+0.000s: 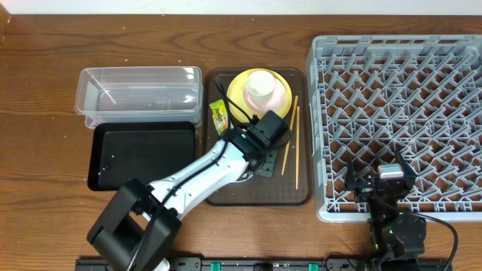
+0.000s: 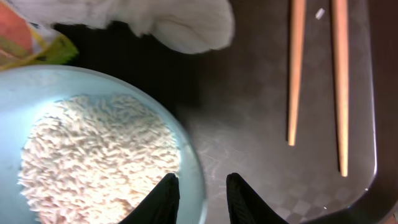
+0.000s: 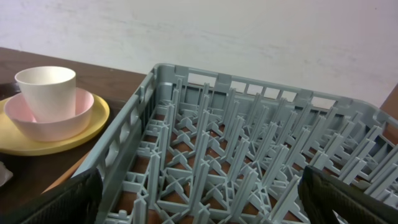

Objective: Sort waste into correct bins and load items into the dishwasher rack
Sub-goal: 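Grasp the rim of the light-blue bowl with the left gripper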

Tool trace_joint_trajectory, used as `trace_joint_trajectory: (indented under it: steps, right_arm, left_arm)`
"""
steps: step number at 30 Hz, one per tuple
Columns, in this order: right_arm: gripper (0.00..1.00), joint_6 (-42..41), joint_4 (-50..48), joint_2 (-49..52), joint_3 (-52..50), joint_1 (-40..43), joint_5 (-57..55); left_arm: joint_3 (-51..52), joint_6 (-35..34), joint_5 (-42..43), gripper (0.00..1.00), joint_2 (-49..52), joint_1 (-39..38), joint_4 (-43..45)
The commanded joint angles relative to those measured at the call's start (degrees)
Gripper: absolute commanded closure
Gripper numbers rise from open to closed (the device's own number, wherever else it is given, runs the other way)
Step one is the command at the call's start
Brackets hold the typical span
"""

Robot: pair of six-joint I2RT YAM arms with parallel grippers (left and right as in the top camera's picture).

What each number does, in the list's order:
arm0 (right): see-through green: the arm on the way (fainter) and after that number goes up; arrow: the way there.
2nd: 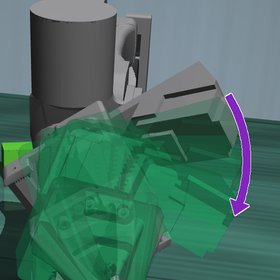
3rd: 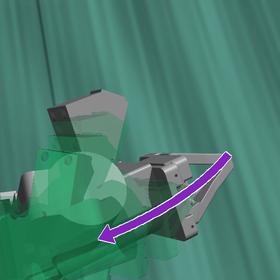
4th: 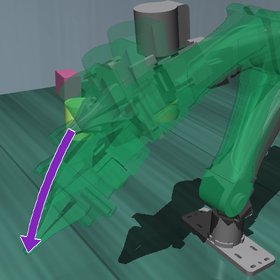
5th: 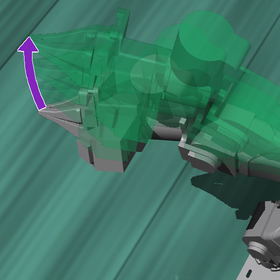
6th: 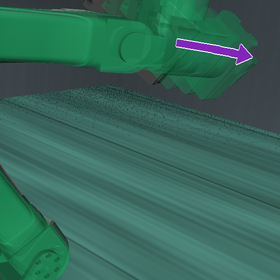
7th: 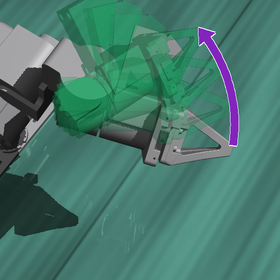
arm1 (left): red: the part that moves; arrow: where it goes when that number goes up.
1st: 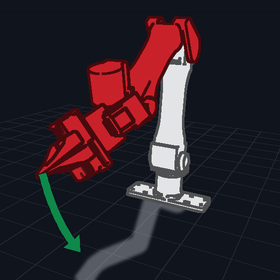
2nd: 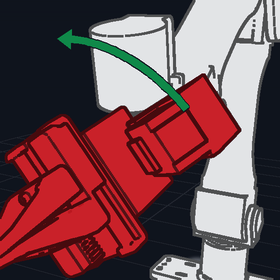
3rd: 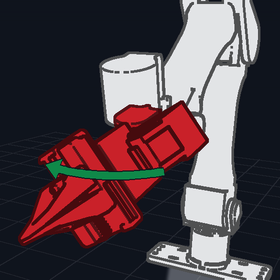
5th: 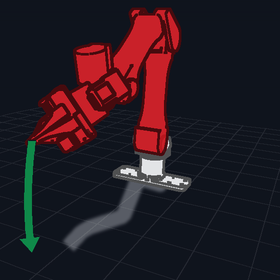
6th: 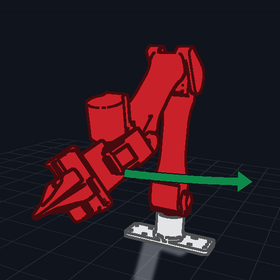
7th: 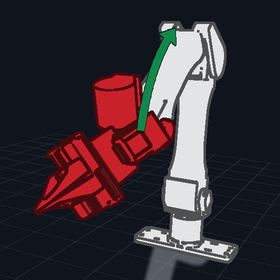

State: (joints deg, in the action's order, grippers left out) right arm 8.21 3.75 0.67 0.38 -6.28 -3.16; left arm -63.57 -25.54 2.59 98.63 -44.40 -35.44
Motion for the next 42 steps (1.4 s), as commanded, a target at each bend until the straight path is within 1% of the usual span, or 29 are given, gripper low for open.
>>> trace_joint_trajectory:
  steps: [1,3,16,20,24,27,28,37,42]
  right_arm:
    - [0.01,0.2,0.2,-0.4,-0.1,0.0,0.2]
    - [0.01,0.2,0.2,-0.4,-0.1,0.0,0.2]
    - [0.01,0.2,0.2,-0.4,-0.1,0.0,0.2]
    - [0.01,0.2,0.2,-0.4,-0.1,0.0,0.2]
    - [0.01,0.2,0.2,-0.4,-0.1,0.0,0.2]
    - [0.01,0.2,0.2,-0.4,-0.1,0.0,0.2]
    - [0.01,0.2,0.2,-0.4,-0.1,0.0,0.2]
    - [0.01,0.2,0.2,-0.4,-0.1,0.0,0.2]
    - [0.01,0.2,0.2,-0.4,-0.1,0.0,0.2]
  left_arm:
    - [0.9,-1.6,-4.9,0.71,0.7,-1.6,0.2]
    - [1.4,-2.5,-6.7,0.71,0.7,-2.2,0.5]
    - [3.8,-2.7,-7.0,0.71,0.9,-2.4,3.7]
    - [3.8,-2.7,-7.9,0.8,1.3,-2.4,3.8]
    - [4.1,-2.7,-8.7,0.81,1.5,-2.4,4.3]
    - [4.1,-2.6,-9.8,0.93,1.5,-2.4,4.3]
    - [4.1,-2.6,-9.8,0.94,1.5,-2.4,4.4]
    - [3.7,-2.6,-9.7,0.94,0.3,-2.4,4.5]
    - [2.5,-2.6,-9.7,0.94,-5.5,-2.0,3.3]
